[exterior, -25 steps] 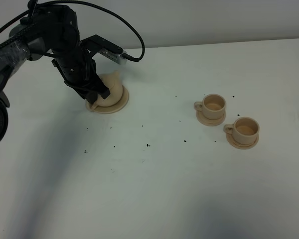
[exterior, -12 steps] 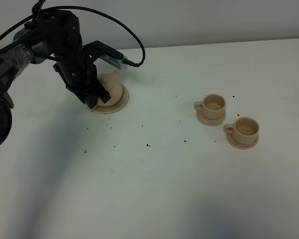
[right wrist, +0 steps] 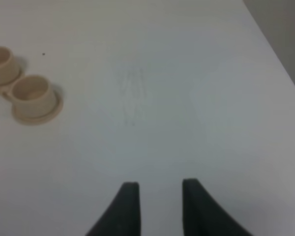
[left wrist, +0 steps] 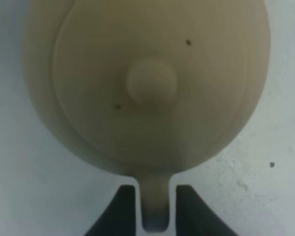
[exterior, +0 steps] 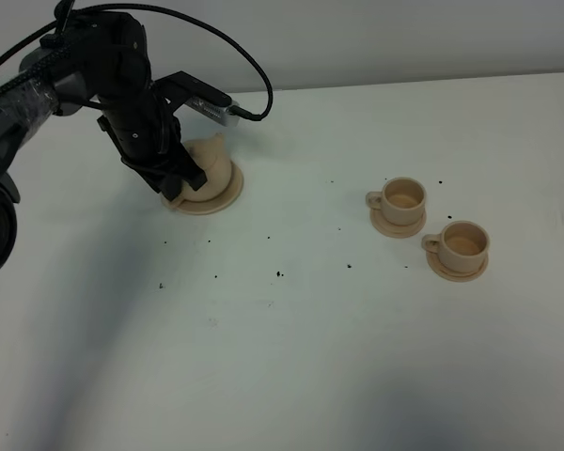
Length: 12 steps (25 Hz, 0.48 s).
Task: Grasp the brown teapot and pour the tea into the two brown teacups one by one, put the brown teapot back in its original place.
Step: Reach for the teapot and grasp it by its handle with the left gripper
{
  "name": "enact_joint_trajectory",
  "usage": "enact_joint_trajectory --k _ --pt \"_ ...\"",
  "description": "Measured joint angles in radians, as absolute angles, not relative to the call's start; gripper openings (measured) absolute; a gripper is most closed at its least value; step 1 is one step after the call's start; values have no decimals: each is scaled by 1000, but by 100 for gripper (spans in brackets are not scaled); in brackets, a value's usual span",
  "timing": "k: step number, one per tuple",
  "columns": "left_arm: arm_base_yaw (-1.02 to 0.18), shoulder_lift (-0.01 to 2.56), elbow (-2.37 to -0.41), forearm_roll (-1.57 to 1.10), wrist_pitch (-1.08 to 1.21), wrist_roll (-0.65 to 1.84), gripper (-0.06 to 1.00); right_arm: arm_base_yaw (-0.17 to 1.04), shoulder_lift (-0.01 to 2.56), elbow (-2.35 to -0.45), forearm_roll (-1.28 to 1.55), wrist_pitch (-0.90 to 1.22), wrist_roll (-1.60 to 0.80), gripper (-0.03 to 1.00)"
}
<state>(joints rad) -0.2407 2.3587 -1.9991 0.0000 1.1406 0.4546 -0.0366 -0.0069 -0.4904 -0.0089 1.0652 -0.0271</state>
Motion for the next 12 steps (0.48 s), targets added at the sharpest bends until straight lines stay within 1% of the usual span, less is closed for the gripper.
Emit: enact_joint_trajectory --k 12 --pt "-241 2359 -1999 -13 1123 454 21 -37 -7 -490 -9 1065 -27 24"
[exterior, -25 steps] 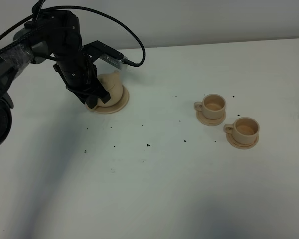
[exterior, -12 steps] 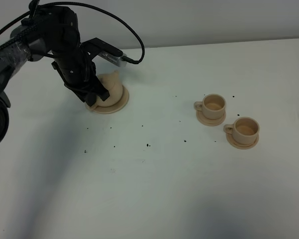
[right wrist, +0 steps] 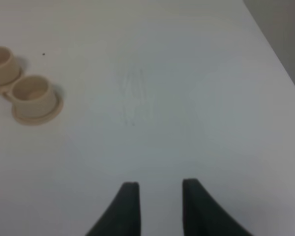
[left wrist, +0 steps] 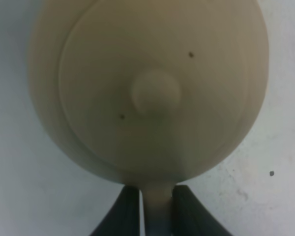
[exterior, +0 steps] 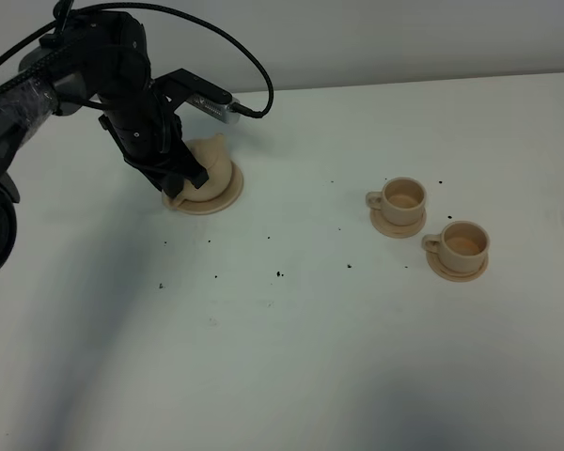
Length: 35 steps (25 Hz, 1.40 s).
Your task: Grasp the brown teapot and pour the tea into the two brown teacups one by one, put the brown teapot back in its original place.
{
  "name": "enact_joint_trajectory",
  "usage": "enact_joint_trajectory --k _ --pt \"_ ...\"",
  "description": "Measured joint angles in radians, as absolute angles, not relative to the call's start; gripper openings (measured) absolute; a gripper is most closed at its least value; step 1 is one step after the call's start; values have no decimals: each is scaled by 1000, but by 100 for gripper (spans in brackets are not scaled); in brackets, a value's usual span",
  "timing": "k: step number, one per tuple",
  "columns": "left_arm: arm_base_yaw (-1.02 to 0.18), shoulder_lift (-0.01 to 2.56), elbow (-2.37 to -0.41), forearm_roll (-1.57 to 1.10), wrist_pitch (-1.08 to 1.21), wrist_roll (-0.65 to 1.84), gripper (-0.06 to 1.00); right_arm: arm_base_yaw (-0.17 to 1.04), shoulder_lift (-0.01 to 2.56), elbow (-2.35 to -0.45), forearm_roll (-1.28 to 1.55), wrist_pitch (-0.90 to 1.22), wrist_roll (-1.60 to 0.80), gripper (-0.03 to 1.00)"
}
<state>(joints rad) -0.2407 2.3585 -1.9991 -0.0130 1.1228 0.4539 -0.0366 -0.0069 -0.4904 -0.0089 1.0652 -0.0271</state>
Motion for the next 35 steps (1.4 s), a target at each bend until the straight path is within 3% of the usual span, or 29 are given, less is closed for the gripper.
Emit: enact_joint_trajectory --k 5,27,35 --pt "-241 2359 -1999 -15 1122 452 16 -37 -7 -490 -9 1065 -27 24" --pt "-241 2286 -1997 -18 1159 487 16 -37 -7 -490 -9 1065 -27 24" --pt "-241 2283 -1997 -83 1159 647 16 -37 -7 -490 -9 1065 -27 24"
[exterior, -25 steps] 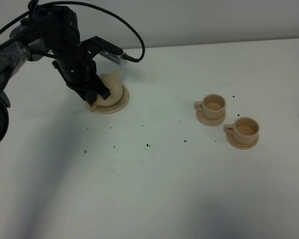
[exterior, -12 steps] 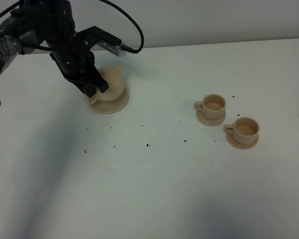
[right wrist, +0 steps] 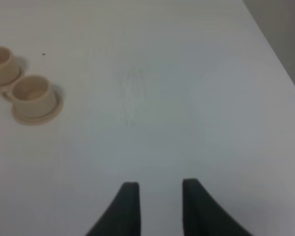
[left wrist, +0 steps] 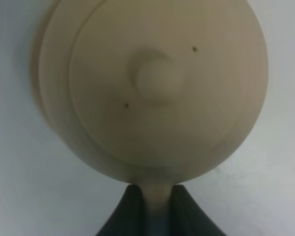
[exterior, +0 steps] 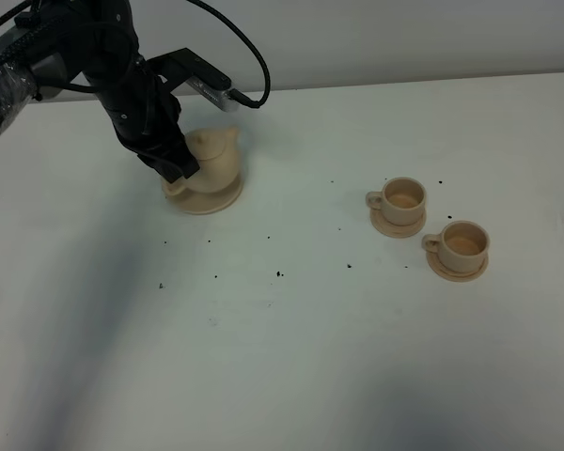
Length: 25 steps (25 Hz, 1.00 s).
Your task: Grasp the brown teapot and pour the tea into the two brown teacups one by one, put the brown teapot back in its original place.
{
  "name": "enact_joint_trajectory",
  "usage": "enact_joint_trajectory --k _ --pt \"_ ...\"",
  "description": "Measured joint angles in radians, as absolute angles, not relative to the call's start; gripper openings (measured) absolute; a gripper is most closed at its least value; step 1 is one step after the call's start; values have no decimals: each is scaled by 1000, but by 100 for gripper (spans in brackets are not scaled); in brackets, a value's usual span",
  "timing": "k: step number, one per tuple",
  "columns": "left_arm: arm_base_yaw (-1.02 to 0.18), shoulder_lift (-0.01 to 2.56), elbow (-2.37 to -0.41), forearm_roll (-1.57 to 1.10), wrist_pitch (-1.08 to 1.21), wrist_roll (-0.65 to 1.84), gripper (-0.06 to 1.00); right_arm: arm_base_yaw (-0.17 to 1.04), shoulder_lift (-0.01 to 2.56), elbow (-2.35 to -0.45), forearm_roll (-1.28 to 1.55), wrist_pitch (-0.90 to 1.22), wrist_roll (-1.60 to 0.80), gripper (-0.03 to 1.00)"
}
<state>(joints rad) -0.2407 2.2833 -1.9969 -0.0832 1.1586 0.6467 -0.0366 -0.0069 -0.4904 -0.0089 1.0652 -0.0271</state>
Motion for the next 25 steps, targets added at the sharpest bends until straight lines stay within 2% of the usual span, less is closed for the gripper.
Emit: enact_joint_trajectory --k 5,12,25 --pt "-256 2283 -1997 -170 1145 786 16 -37 -7 -490 -9 1065 -27 24" --pt "-346 2272 -1997 -175 1071 904 16 -37 -7 -490 -9 1065 -27 24" --pt "-492 2271 -1997 -171 980 979 16 -37 -7 -490 -9 1065 -28 24"
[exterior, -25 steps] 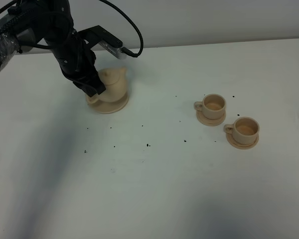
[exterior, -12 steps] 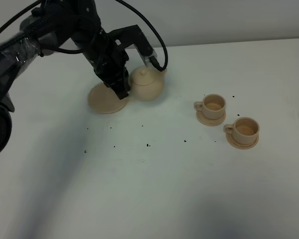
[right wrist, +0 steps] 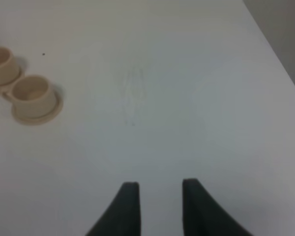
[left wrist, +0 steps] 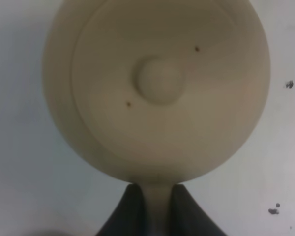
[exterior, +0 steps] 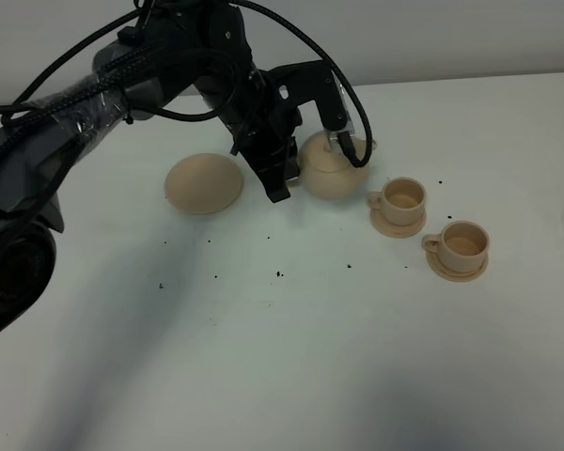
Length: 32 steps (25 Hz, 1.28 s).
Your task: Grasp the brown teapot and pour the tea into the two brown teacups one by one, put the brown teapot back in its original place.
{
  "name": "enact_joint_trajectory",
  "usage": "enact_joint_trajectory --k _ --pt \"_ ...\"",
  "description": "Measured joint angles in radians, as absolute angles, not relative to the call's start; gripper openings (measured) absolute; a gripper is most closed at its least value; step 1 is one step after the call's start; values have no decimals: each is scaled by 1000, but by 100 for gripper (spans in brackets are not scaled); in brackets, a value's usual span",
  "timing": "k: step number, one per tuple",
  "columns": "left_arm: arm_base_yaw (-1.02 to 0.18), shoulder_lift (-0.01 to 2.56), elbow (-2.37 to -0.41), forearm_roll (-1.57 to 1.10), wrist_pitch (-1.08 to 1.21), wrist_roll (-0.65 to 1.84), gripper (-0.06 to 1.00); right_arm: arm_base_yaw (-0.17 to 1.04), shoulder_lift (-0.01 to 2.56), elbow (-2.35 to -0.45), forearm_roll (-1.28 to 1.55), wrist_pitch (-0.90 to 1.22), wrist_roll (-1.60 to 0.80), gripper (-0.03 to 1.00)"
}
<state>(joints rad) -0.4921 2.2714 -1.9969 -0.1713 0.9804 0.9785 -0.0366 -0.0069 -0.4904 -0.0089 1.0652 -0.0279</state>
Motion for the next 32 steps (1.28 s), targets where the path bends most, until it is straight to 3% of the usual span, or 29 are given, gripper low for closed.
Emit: enact_joint_trajectory --k 32 --pt "-609 2339 -1996 244 742 990 16 -37 -7 -490 -9 1065 -28 24"
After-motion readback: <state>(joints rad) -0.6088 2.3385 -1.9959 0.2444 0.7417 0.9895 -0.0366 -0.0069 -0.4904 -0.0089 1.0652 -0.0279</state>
